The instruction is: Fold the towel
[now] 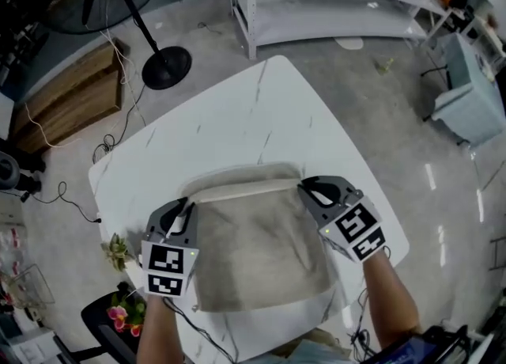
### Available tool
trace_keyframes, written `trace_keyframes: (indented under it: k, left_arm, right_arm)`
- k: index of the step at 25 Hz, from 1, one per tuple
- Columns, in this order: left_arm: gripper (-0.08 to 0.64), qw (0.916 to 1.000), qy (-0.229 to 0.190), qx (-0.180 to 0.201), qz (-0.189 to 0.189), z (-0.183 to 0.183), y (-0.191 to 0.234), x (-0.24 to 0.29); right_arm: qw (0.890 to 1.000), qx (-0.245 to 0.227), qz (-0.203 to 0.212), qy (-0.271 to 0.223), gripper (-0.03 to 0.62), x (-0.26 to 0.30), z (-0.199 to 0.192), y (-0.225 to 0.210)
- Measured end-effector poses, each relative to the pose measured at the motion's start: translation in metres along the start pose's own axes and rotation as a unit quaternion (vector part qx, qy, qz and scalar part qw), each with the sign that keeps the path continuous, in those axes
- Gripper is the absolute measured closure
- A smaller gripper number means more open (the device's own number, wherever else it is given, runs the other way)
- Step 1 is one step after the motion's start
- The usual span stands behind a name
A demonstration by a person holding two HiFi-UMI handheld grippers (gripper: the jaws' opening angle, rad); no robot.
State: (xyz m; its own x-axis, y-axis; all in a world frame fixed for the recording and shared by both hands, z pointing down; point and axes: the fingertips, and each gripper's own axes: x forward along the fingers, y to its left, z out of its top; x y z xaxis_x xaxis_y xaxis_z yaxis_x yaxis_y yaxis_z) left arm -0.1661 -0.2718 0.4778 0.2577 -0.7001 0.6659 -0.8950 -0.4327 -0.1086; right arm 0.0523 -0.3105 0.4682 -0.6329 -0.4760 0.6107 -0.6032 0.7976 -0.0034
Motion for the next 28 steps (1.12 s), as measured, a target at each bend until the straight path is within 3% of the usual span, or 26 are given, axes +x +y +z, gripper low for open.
trace_keyframes:
  k: [7,12,16,20,24,28]
  left_arm:
    - [0.464,0.9993,0.027,-0.021,0.013,-0.01,0.018,0.035]
    - [0.345,0.9986,0.027,-0.044,0.008,-0.014,0.028,0.047]
    - [0.344,0.9972,0.013,-0.074,0.006,-0.015,0.032,0.053]
    - [0.344,0.9951,-0.018,-0.094,0.027,0.001,0.04,0.049]
    - [0.344,0.9894,-0.044,-0.137,0.02,0.009,0.038,0.036]
    - [0.345,0.9883,-0.049,-0.142,0.022,0.008,0.037,0.021]
  right_arm:
    - [0.999,0.044,0.004,0.022,0.547,0.032,-0.016,-0.018]
    - [0.998,0.056,-0.042,0.01,0.441,0.042,-0.013,-0.043]
    - [0.995,0.058,-0.08,0.003,0.458,0.045,-0.008,-0.059]
    - [0.993,0.034,-0.112,-0.01,0.476,0.041,0.004,-0.07]
    - [0.997,0.022,-0.075,-0.019,0.5,0.028,0.009,-0.046]
    - [1.0,-0.017,-0.018,-0.004,0.576,0.027,-0.001,-0.01]
